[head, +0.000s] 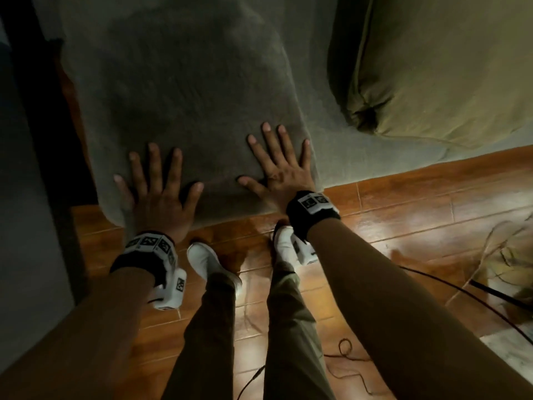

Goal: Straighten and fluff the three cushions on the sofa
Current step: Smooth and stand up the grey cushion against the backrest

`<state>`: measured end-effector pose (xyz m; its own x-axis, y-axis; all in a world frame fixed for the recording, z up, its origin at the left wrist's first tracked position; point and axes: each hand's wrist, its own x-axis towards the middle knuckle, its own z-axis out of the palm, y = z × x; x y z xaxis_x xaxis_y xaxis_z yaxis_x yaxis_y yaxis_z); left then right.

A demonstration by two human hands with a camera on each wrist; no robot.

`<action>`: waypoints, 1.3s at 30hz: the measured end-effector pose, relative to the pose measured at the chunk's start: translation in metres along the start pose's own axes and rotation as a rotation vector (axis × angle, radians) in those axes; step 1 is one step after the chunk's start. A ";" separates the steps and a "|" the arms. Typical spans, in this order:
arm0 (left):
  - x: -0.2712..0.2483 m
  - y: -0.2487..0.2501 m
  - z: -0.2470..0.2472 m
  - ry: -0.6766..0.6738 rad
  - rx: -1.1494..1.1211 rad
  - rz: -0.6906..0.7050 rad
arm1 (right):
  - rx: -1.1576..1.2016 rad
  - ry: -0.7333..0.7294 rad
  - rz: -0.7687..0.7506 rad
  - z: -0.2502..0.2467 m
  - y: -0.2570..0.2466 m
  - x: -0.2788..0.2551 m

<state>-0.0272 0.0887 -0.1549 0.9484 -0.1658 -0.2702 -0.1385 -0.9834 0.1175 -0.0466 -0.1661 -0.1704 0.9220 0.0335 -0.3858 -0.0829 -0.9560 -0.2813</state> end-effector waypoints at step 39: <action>-0.083 -0.059 -0.047 0.255 -0.727 -0.784 | -0.178 0.082 -0.590 -0.072 -0.135 -0.014</action>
<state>-0.0843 0.1637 -0.0944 0.7424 0.5883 -0.3204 0.6500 -0.5169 0.5571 -0.0211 -0.0588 -0.0638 0.8198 0.5554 -0.1391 0.5073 -0.8173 -0.2734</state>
